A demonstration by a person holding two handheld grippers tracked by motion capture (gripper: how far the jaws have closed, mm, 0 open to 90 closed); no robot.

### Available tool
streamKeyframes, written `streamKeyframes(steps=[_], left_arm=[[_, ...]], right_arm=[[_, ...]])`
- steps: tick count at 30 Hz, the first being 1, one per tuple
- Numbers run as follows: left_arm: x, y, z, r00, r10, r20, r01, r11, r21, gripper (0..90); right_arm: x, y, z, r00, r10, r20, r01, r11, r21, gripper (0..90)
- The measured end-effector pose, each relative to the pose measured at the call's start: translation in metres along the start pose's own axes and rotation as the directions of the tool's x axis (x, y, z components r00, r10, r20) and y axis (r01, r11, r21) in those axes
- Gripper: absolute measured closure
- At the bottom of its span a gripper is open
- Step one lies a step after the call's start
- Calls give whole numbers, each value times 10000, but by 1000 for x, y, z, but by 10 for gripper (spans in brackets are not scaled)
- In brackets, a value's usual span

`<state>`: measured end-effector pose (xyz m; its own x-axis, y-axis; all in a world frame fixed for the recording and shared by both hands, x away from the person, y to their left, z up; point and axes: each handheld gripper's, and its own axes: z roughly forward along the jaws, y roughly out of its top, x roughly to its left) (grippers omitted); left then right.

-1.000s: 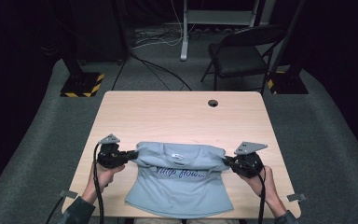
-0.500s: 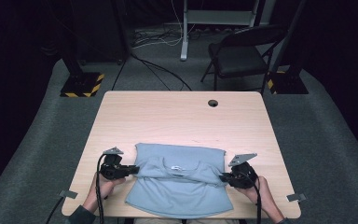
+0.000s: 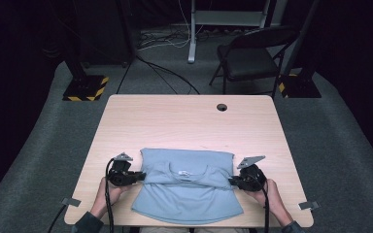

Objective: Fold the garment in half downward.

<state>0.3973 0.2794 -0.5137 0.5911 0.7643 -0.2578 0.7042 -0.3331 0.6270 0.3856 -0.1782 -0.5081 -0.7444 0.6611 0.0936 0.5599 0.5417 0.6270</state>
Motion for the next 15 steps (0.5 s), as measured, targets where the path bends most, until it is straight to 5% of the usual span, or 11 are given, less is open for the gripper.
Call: streamKeyframes(steps=[15], left_arm=[[4,12,9,9994,194,-301,-198,9997,-136,828]], right_arm=[[-22,13,8,9986,245,468,-235,9995,-206,838]])
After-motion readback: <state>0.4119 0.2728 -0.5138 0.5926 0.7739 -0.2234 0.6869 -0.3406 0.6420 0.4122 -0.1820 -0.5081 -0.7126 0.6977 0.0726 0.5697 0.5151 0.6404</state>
